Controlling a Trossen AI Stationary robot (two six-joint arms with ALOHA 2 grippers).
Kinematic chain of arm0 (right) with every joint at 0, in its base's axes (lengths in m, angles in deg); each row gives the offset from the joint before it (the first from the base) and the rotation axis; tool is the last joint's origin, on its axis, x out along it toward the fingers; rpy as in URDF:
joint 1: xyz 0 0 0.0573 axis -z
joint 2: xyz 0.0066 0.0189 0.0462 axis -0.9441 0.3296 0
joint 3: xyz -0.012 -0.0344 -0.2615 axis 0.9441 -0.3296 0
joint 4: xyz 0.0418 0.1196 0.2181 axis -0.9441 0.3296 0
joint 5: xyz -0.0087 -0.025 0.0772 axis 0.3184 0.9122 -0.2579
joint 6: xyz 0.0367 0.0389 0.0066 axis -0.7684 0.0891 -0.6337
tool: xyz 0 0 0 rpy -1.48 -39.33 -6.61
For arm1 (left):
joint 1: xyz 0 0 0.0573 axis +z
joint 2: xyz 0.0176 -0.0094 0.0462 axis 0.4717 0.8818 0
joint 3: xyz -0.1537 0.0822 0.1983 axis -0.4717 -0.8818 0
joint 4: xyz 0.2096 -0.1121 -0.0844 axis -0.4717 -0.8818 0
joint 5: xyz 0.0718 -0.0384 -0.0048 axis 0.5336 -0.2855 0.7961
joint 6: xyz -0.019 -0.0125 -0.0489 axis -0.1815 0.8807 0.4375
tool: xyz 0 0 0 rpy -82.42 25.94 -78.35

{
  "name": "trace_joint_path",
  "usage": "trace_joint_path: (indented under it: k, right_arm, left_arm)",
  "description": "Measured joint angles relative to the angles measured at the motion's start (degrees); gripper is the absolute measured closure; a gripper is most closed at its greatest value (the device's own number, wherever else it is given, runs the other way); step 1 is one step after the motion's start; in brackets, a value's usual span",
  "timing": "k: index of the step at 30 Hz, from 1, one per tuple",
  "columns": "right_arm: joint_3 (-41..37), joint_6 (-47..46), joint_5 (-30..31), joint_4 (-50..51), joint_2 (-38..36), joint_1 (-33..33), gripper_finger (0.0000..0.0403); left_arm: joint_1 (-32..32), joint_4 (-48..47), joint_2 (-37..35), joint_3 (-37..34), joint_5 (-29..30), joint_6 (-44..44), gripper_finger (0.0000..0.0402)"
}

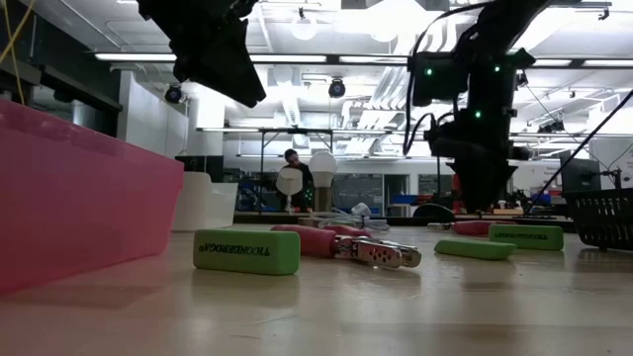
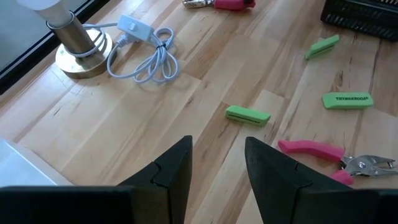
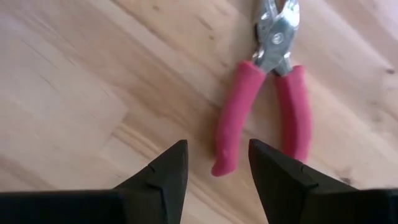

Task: Pick & Place School Supplies
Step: Put the top pliers into the white bin

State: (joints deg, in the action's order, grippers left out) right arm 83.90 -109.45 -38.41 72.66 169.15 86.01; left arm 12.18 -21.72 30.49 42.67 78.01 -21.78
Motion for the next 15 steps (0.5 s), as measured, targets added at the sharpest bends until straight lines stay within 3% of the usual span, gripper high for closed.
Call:
trace_joint_path:
  k: [15]
  right_arm:
    - [0.0, 1.8, -0.2, -2.2, 3.3, 2.5, 0.0243]
  left_arm:
    - [0.0, 0.0, 0.0, 0.0, 0.0, 0.0, 0.0259]
